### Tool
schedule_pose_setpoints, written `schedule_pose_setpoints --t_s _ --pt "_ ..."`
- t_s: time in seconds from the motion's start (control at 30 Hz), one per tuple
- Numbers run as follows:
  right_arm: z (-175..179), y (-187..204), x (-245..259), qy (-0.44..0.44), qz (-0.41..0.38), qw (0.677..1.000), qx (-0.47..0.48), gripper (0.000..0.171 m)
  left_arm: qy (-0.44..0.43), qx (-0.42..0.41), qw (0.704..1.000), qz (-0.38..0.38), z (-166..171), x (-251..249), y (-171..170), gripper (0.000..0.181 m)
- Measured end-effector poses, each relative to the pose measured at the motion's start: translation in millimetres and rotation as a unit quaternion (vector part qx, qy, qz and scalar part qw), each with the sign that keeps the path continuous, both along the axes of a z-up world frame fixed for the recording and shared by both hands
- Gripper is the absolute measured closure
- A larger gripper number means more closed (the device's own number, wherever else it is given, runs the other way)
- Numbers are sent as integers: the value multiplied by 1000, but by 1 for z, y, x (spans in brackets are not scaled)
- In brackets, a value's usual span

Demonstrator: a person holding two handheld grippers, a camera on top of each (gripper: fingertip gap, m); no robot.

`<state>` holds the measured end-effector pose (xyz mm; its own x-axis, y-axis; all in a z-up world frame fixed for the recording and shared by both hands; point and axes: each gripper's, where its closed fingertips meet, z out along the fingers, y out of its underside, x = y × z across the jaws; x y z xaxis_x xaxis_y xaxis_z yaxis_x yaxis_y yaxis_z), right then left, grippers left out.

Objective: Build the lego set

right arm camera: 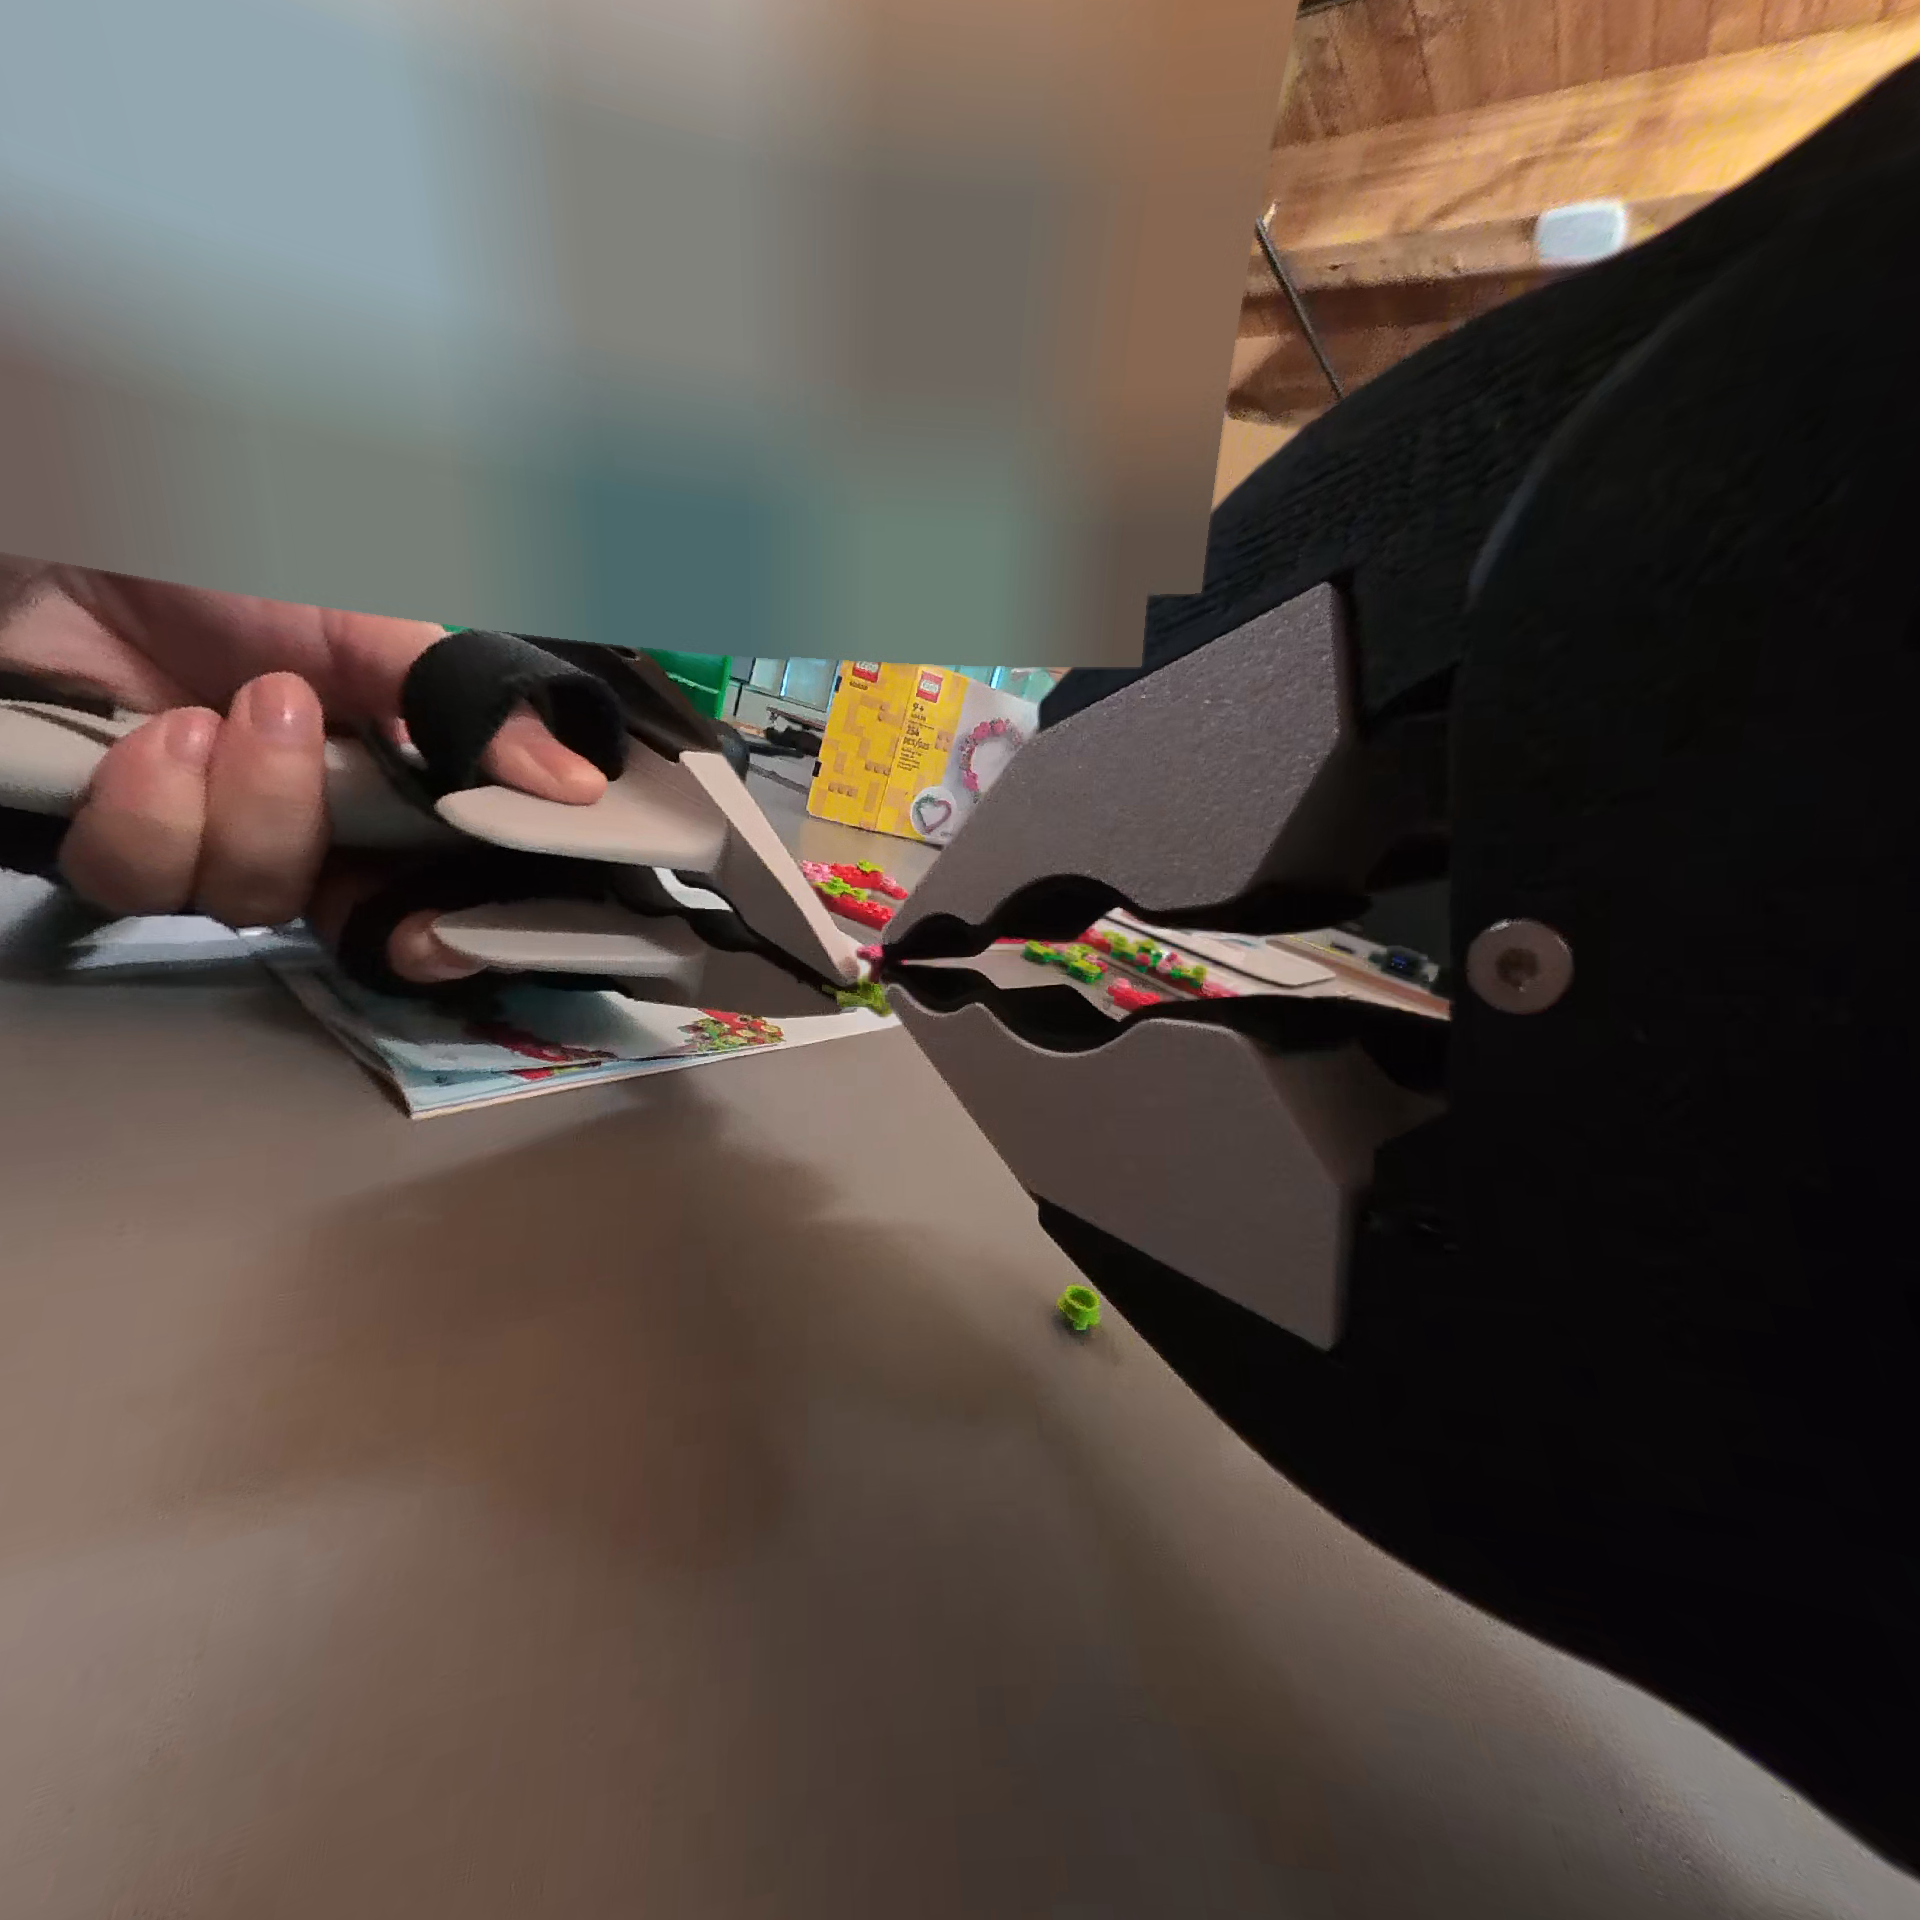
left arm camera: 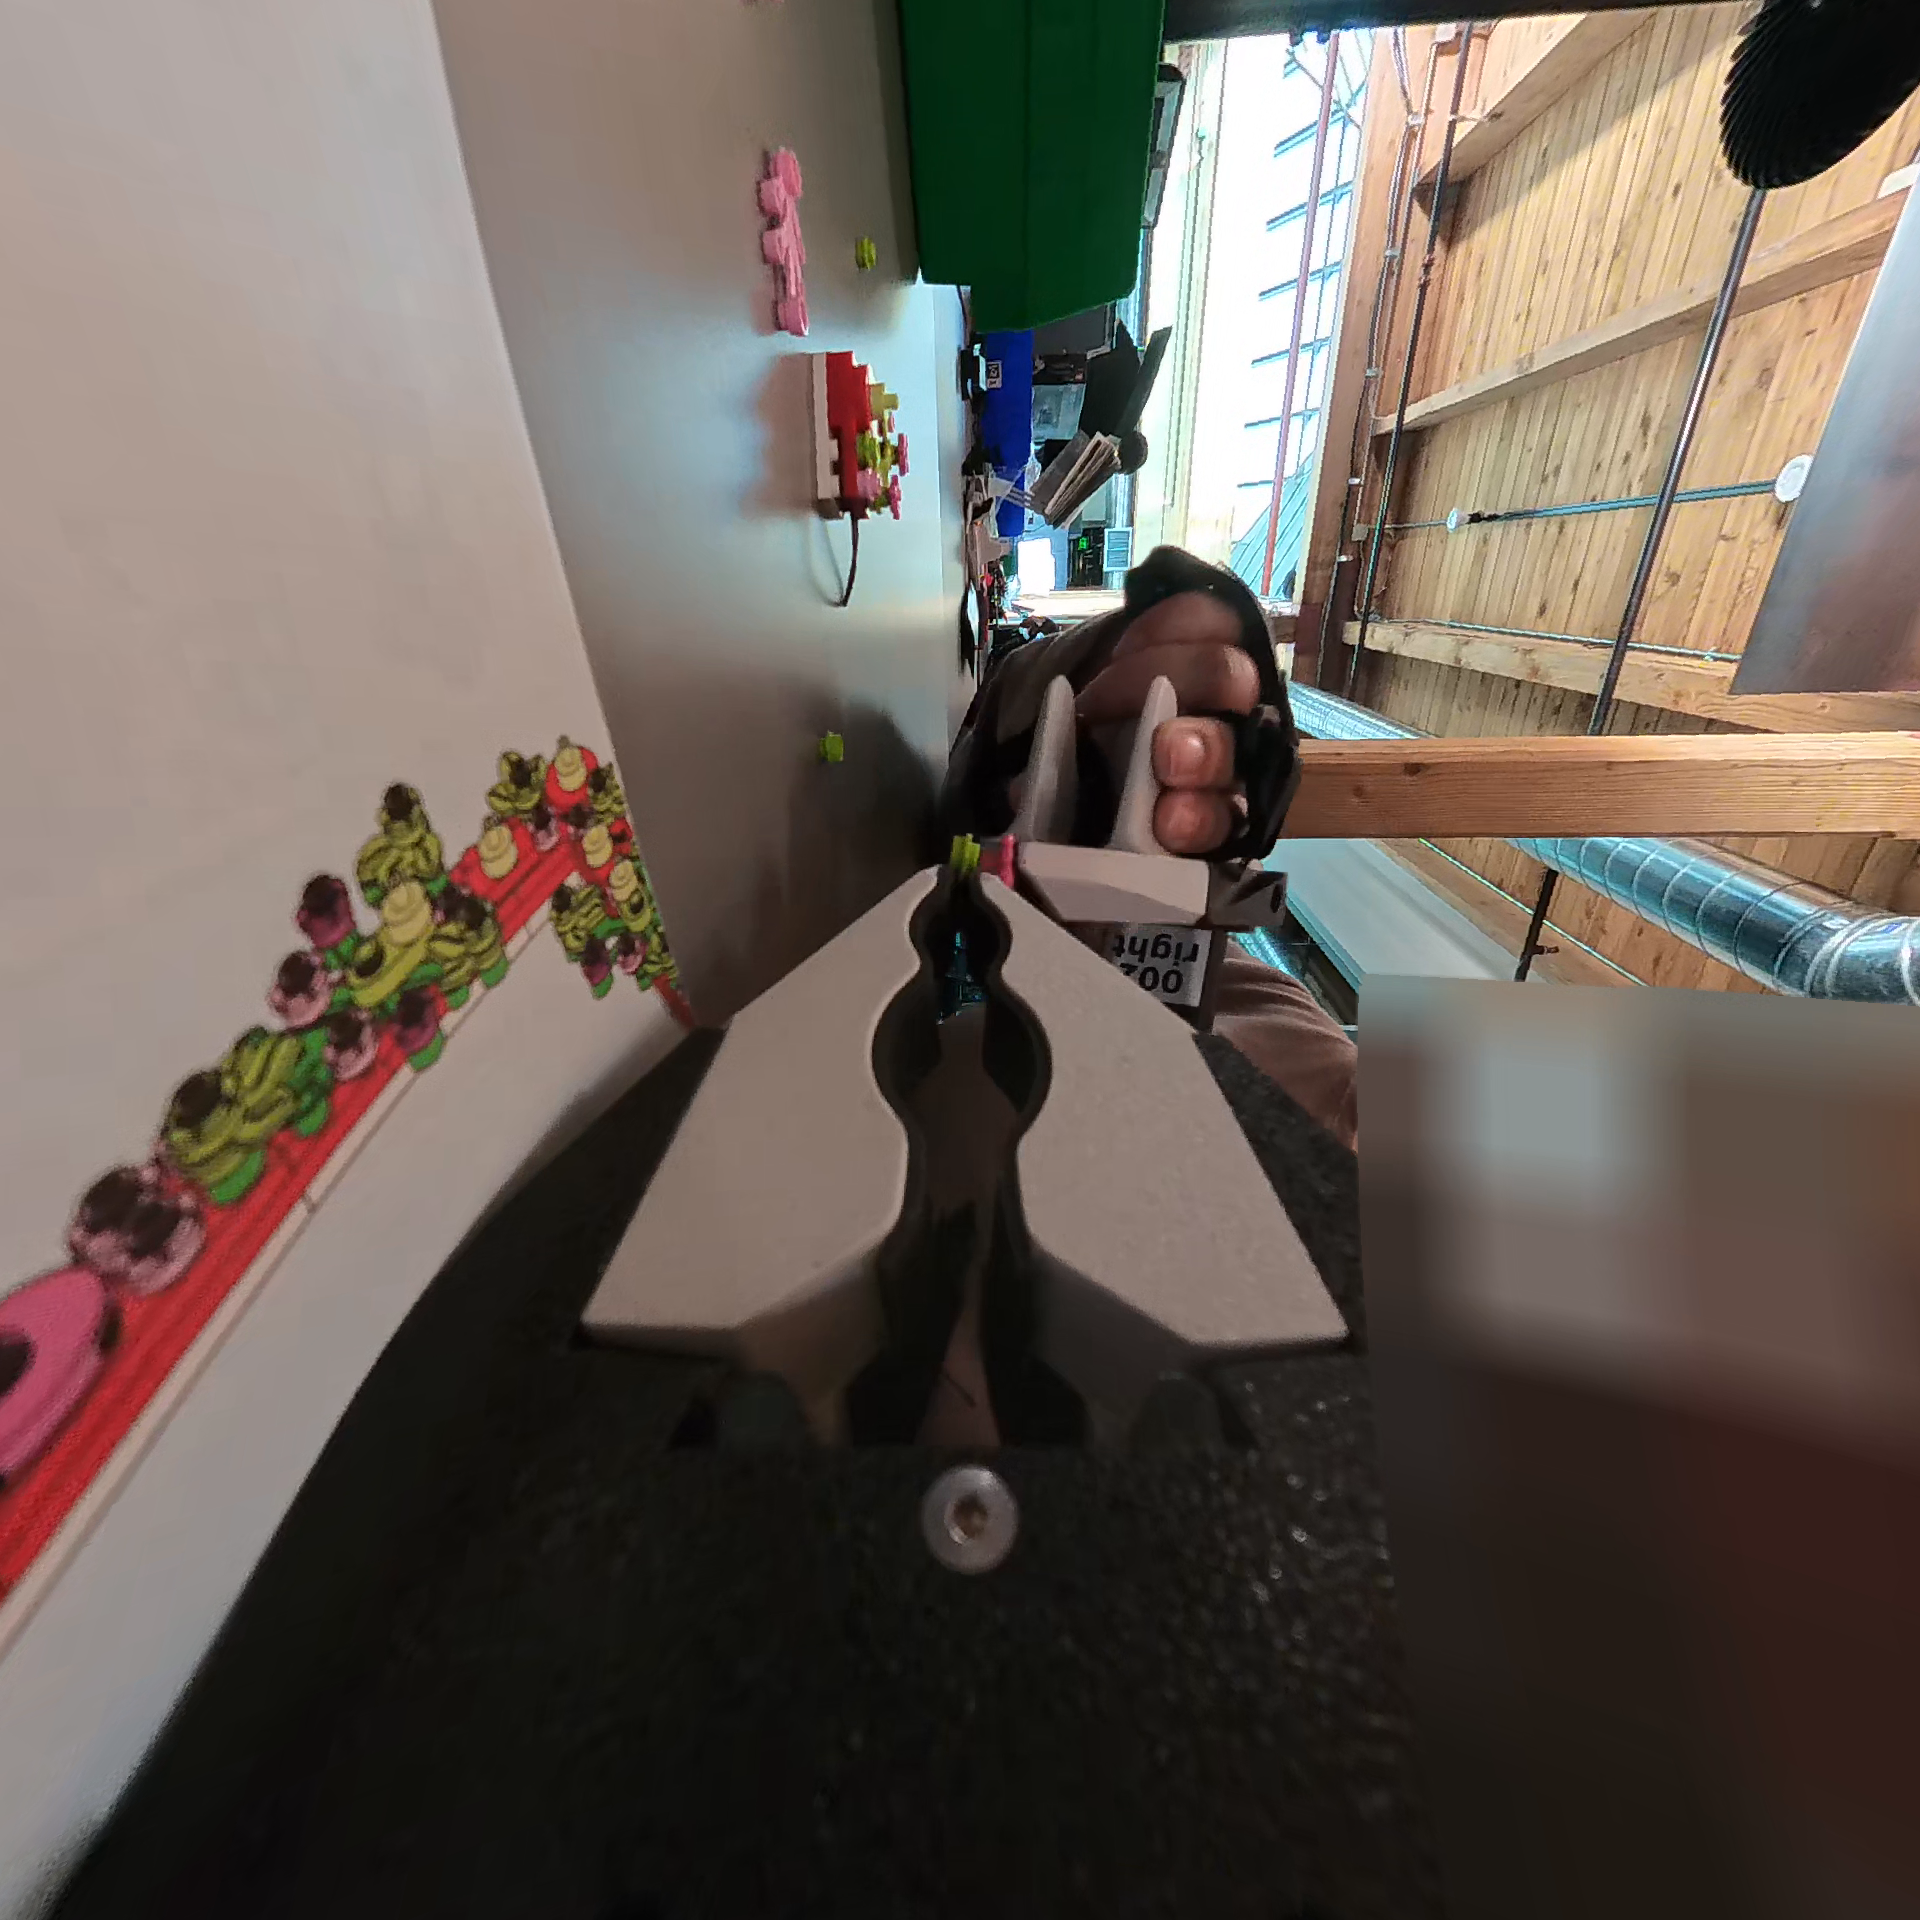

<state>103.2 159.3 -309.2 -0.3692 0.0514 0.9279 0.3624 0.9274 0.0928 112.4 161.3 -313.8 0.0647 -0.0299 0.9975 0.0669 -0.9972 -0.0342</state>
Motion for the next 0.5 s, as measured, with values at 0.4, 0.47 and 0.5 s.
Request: schedule_pose_setpoints --t_s 0.4,0.47,0.5 --pt "0 3 0 9 -7 1000 -1 171 3 -3 1000 0 -1 0 0 181" --pt "-1 1 -1 8 -3 1000 -2 171 3 -4 1000 1 -1 0 0 181" --pt "-1 1 -1 9 -3 1000 -2 171 3 -3 1000 0 -1 0 0 181"
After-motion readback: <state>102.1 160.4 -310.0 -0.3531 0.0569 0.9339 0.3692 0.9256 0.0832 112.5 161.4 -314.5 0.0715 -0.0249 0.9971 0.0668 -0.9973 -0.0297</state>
